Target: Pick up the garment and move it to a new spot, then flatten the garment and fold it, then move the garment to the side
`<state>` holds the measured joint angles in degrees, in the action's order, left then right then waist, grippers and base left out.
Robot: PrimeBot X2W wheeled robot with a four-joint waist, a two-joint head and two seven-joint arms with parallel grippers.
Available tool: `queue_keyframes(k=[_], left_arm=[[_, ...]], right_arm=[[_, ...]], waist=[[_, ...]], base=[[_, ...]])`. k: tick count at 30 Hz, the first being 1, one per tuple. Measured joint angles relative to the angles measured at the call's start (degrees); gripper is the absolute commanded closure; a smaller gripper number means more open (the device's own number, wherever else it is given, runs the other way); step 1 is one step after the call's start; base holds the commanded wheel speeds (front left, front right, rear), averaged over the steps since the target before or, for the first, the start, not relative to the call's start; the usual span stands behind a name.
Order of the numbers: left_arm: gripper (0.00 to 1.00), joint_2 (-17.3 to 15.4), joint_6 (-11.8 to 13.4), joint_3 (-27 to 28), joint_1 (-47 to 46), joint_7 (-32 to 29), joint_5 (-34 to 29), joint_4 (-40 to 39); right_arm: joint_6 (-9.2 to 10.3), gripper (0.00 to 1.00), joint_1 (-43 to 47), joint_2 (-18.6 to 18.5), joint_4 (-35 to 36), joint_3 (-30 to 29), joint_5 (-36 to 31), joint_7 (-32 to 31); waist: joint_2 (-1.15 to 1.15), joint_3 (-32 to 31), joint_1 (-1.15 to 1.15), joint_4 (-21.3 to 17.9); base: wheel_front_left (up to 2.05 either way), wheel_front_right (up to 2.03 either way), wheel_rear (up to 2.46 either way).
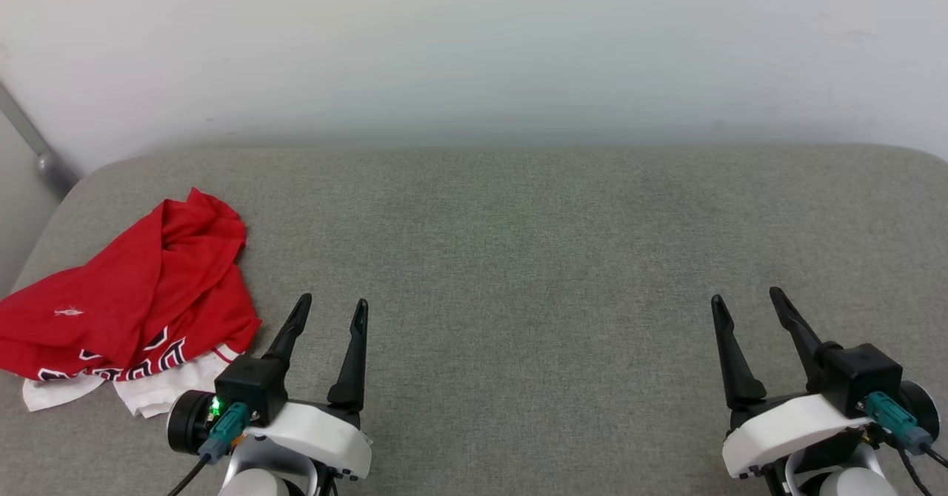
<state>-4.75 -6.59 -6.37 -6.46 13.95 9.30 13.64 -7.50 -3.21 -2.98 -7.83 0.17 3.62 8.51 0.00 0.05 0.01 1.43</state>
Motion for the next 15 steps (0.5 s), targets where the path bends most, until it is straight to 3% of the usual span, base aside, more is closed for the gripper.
queue_keyframes(k=[15], left_arm=[[0.00, 1.1, -0.3, 1.5, 0.0, 1.0, -0.9, 1.0]], right_arm=[[0.00, 0.00, 0.0, 0.0, -0.3, -0.1, -2.8, 1.1]], waist=[[0.00, 0.1, 0.00, 0.1]], base=[[0.00, 0.00, 0.00]])
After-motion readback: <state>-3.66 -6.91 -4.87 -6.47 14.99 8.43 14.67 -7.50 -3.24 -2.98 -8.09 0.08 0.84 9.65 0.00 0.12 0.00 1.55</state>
